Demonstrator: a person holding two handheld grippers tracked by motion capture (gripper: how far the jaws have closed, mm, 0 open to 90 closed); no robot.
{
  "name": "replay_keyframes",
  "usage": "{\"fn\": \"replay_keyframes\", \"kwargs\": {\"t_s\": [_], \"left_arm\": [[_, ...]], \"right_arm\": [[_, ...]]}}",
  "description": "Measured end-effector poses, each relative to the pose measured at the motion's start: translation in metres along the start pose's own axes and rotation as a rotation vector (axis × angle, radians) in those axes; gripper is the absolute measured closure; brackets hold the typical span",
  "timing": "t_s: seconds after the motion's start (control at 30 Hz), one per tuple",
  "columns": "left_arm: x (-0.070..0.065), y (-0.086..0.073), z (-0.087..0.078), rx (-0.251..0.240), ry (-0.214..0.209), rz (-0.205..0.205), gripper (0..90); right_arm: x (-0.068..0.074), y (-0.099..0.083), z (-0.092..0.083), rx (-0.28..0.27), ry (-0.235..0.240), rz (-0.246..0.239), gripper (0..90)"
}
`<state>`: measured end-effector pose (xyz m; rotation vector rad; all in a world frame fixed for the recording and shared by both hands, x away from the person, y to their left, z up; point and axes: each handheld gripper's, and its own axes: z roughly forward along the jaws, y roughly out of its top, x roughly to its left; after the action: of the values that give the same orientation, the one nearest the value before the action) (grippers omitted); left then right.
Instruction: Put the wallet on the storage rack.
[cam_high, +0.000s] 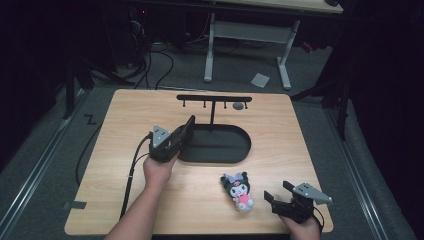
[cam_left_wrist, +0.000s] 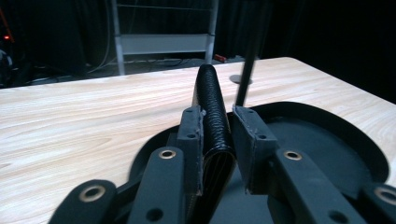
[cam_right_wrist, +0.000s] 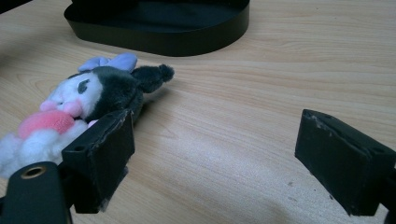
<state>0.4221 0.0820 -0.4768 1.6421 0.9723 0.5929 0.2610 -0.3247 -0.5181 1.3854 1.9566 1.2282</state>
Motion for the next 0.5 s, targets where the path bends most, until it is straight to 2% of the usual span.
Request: {"fn": "replay_keyframes", "kwargs": {"t_s": [0.07,0.2,0.3,0.33,0.47,0.5], "left_arm": [[-0.003,0.0,0.002,0.004,-0.006,0.007,74.3],[-0.02,-0.004,0.012,0.015,-0.031,0.027,74.7],[-0.027,-0.005,0.017,0.021,-0.037,0.037,74.6],[-0.034,-0.008,0.022,0.035,-0.054,0.042,74.6],[-0.044,-0.014,0.03,0.062,-0.067,0.061,75.2],[-0.049,-0.019,0.035,0.082,-0.078,0.069,76.1]], "right_arm": [[0.0,0.0,0.0,0.0,0.0,0.0,11.7],[-0.001,-0.001,-0.001,-0.002,-0.001,0.001,11.8],[-0.002,-0.001,-0.002,-0.004,-0.001,0.004,12.0],[-0.003,-0.001,-0.002,-0.005,-0.001,0.005,12.1],[-0.003,-0.001,-0.003,-0.005,0.0,0.007,12.2],[-0.003,-0.001,-0.003,-0.005,-0.001,0.01,12.3]]}}
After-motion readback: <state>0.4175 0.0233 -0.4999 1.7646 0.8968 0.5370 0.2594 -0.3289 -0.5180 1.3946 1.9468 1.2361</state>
